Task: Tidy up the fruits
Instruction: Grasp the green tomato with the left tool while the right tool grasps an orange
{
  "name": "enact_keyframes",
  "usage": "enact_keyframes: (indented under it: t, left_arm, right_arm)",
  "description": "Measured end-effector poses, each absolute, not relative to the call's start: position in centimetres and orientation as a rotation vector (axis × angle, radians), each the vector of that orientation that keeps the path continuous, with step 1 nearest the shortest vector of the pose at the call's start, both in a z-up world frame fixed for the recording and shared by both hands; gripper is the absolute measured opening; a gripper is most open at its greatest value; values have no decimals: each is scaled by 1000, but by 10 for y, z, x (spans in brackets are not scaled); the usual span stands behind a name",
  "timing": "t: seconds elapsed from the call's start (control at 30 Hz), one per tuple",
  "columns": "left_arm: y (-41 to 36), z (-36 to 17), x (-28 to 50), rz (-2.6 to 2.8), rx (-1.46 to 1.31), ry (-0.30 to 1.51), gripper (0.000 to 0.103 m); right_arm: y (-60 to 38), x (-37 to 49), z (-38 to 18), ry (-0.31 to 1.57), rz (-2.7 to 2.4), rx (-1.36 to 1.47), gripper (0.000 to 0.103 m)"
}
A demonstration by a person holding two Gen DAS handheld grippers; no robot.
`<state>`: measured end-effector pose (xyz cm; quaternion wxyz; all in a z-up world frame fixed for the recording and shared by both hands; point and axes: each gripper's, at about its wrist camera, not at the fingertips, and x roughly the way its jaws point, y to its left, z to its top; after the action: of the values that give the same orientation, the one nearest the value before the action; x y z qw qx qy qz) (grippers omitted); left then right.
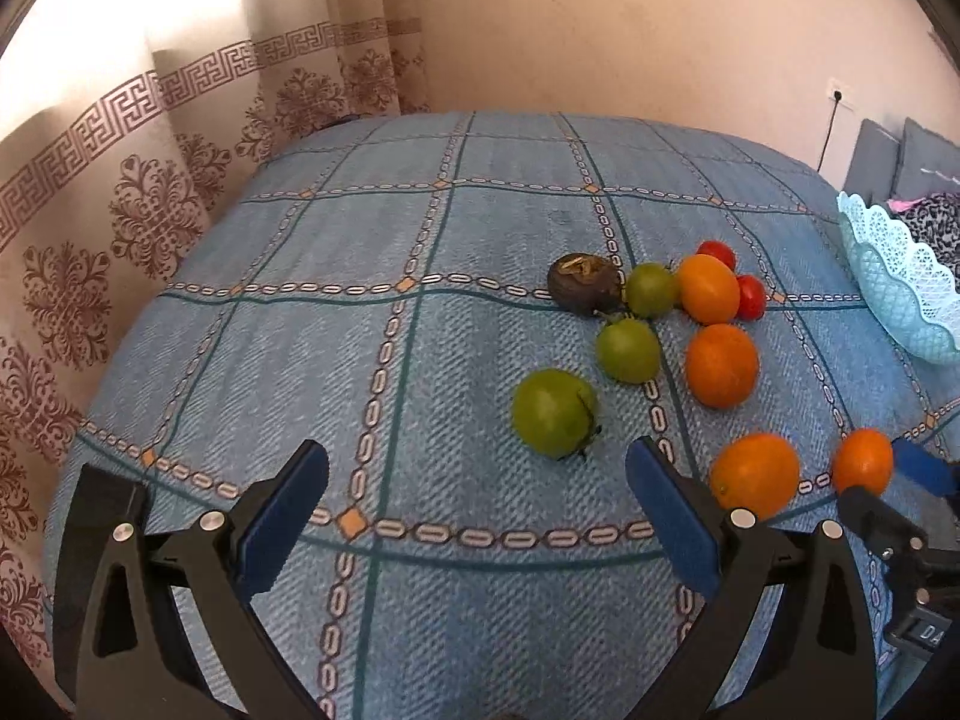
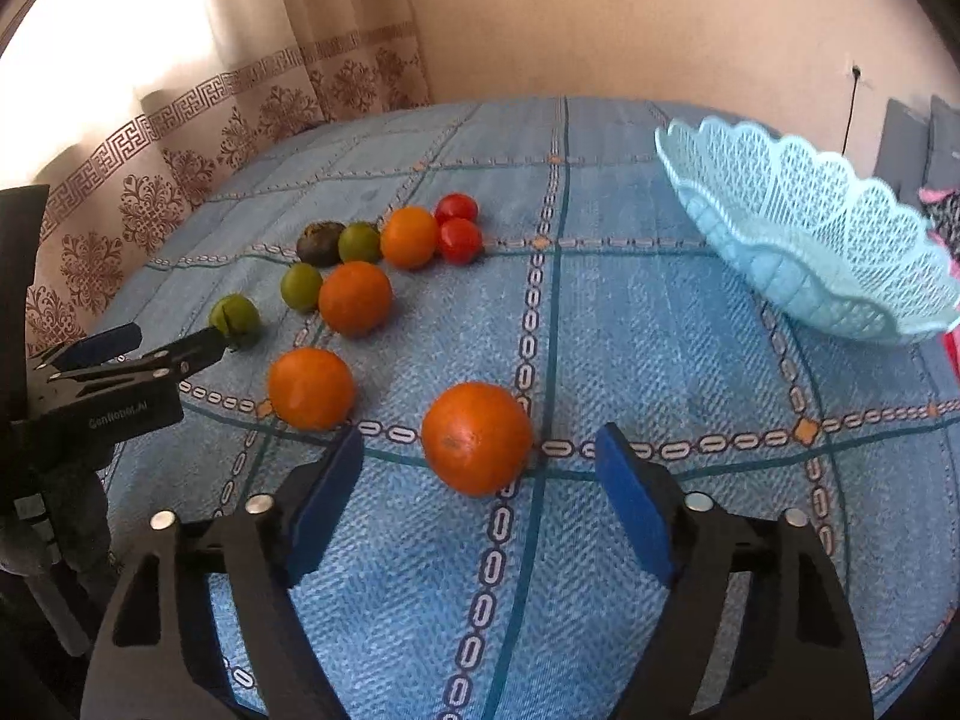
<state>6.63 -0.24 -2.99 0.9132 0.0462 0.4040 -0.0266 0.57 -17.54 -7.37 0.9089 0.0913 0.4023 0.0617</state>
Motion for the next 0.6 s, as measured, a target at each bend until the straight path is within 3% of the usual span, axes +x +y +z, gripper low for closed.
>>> enact_keyframes:
  t: [0.3,0.5,0.57,0.6]
  left_arm:
    - [-10,-37,84,-98,89,871,82]
    - [-16,-44,89,-118,93,906,65]
    - [-15,-44,88,-116,89,901,59]
    - [-14,-44,89,-113,87,898,54]
  right_arm:
    - [-166,16,-78,859,142,149,74]
    - [-166,19,-80,865,129,134,62]
    - [-165,20,-80,862,118,124,53]
    - [-165,20,-80,861,114,122,44]
